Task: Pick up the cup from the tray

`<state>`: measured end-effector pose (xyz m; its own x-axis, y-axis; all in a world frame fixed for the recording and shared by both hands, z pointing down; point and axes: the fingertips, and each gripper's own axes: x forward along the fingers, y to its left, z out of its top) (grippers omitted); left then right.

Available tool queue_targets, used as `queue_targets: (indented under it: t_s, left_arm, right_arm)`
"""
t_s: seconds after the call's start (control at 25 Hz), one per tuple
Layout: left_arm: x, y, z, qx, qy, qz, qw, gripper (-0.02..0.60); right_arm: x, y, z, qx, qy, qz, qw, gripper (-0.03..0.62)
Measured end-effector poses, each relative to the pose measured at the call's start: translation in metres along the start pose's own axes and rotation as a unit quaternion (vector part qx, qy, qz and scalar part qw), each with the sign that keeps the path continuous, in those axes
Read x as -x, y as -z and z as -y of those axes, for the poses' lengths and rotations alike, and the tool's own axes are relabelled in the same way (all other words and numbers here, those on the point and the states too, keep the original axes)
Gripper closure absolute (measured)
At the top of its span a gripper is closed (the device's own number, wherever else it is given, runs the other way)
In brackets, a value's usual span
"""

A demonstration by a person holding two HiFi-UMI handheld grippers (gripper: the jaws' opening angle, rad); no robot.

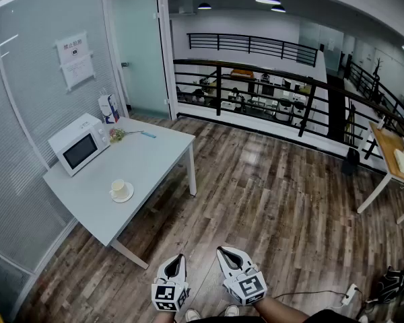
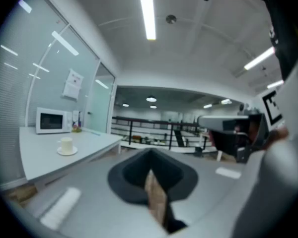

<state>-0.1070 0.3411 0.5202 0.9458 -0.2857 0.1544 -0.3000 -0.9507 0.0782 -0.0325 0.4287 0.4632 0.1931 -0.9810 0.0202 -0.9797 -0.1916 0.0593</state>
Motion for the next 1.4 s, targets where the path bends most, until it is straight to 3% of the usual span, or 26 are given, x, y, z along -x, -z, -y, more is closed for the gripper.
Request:
queue_targets:
  t_s: [0.52,0.72,1.08,1.4]
  left_arm:
    - [0.016,-0.007,-0.020,-0.005,0.002,0.013,0.9999,0.577]
    - [0.027,-0.011,-0.037,-0.008,0.005,0.019,0.9998,0.577]
    - [0.045,-0.012,-0.076,-0.010,0.006,0.025,0.9996,0.578]
    - [0.018,-0.014,-0.096,-0.008,-0.004,0.023,0.9997,0.578]
  right_arm:
    - [-0.018,-0.008,-0.030,0.013,-0.010,0.001,1.000,0.591]
    - [-0.031,-0.019,-0.049,-0.002,-0.019,0.024,1.000,0.591]
    - [-0.047,-0.019,-0.084,-0.024,-0.021,0.017,0.999,0.591]
    - [-0.086,-0.010,-0.072,-0.020,-0.038,0.008,0.999,0.591]
